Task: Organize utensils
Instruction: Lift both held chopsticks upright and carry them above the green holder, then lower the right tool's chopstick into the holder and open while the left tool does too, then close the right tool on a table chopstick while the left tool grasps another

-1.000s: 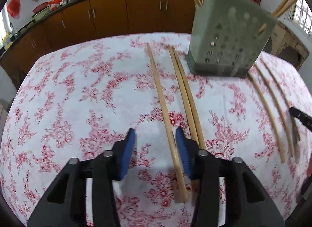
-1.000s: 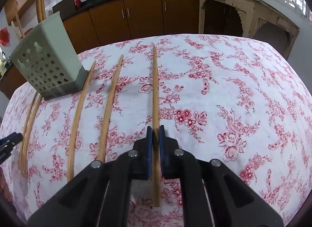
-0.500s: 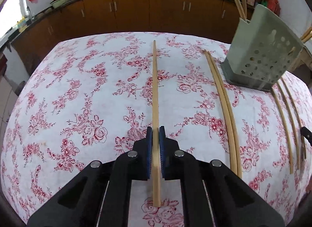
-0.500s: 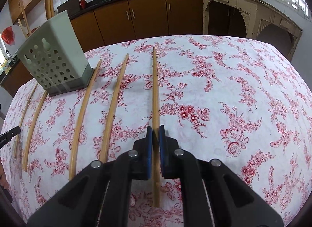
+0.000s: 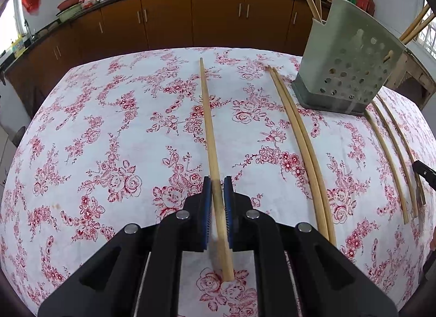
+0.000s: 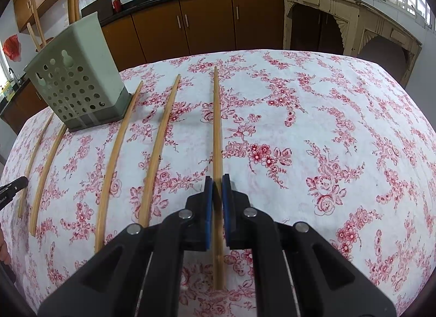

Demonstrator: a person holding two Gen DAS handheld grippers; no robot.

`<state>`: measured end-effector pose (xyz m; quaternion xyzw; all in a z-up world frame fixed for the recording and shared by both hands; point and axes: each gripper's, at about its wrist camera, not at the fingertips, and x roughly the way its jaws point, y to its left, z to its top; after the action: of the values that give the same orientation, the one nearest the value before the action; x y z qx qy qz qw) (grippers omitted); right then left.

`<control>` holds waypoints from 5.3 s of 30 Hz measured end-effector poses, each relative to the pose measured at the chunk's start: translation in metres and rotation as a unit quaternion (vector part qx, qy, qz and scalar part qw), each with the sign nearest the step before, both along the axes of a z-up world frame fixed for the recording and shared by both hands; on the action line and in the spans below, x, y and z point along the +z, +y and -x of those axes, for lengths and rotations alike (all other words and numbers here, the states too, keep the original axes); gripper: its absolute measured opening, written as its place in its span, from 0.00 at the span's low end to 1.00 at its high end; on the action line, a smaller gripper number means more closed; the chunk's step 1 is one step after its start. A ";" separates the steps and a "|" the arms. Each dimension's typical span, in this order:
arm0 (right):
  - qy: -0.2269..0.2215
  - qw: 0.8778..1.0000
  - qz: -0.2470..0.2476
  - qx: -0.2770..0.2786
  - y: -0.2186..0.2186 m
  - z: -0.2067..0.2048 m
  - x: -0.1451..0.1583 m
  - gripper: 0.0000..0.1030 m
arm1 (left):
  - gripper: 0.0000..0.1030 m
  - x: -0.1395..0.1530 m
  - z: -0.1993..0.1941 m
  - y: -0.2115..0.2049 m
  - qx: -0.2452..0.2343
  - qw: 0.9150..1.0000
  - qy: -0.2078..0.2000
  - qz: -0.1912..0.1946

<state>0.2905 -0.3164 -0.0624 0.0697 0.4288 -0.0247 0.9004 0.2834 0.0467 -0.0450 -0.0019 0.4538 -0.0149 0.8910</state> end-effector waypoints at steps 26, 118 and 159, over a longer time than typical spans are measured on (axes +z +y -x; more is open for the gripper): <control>-0.013 1.000 -0.003 0.002 -0.004 0.004 -0.001 0.08 | 0.08 -0.001 0.006 -0.002 0.014 0.999 -0.027 -0.016; -0.172 0.977 -0.051 0.116 0.077 -0.072 0.223 0.08 | 0.07 0.200 -0.062 -0.076 0.012 0.953 -0.286 0.095; -0.022 0.999 -0.030 -0.008 -0.007 -0.023 0.058 0.28 | 0.28 0.089 -0.006 0.002 0.065 0.991 -0.115 0.001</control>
<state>0.3131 -0.3231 -0.0042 0.1009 0.4092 -0.0175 0.9067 0.2896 0.0482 0.0443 -0.0306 0.3477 0.0429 0.9361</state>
